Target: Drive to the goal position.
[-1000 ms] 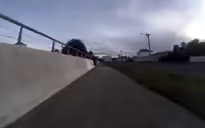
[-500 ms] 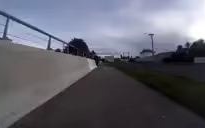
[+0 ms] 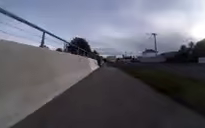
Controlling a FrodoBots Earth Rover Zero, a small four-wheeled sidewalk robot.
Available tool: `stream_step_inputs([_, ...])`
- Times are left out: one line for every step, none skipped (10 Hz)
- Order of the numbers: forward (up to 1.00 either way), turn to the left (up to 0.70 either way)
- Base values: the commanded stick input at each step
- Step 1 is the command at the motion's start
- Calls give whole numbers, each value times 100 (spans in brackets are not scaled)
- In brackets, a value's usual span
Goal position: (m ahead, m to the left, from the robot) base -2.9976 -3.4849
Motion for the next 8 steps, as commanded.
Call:
stream_step_inputs([85,0])
stream_step_inputs([85,-34])
stream_step_inputs([85,-34])
stream_step_inputs([85,-34])
stream_step_inputs([85,-34])
stream_step_inputs([85,-34])
stream_step_inputs([85,-34])
stream_step_inputs([85,-34])
